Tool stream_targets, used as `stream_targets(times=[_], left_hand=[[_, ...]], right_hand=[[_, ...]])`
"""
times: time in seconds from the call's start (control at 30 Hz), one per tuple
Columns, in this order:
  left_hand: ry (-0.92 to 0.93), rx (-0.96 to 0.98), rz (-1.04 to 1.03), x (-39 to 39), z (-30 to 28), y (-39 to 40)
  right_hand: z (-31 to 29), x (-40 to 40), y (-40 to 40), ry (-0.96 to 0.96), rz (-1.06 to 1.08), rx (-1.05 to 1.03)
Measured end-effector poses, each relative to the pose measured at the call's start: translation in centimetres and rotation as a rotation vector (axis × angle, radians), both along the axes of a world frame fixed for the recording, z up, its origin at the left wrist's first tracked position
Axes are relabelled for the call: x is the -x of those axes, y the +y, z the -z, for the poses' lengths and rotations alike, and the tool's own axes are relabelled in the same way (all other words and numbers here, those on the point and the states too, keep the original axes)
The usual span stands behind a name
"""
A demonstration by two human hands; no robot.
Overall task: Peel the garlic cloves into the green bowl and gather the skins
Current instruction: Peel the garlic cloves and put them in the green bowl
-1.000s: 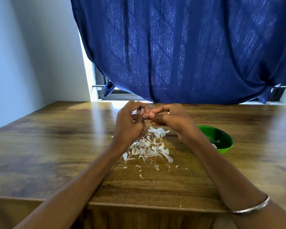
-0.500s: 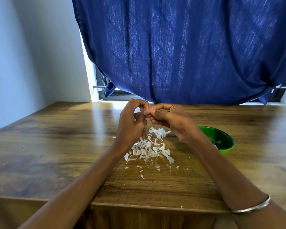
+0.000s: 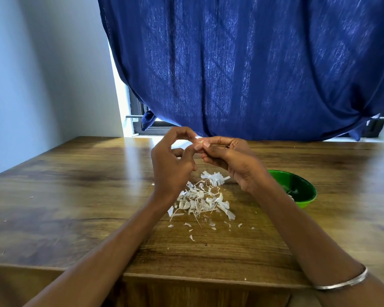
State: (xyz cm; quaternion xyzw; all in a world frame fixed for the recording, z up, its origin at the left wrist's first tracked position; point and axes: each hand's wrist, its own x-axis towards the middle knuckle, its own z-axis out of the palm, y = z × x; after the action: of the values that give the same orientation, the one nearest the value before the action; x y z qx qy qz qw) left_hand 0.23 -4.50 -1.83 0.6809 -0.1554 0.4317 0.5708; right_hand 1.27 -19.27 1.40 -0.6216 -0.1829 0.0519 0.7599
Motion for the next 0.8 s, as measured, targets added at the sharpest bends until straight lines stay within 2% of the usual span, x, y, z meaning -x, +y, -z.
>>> stream_targets(times=[0.17,0.33,0.8], left_hand=[[-0.084,0.015,-0.050,0.38,-0.34,-0.10],[-0.084,-0.026,-0.045,-0.04,-0.12,-0.05],[-0.091,-0.051,-0.018,-0.25,0.08,-0.05]], right_hand=[[0.06,-0.32,0.05,-0.046,0.034,0.031],[0.16,-0.39,-0.01,-0.084,0.044,0.081],[-0.02,-0.61,-0.18,-0.017,0.062,-0.020]])
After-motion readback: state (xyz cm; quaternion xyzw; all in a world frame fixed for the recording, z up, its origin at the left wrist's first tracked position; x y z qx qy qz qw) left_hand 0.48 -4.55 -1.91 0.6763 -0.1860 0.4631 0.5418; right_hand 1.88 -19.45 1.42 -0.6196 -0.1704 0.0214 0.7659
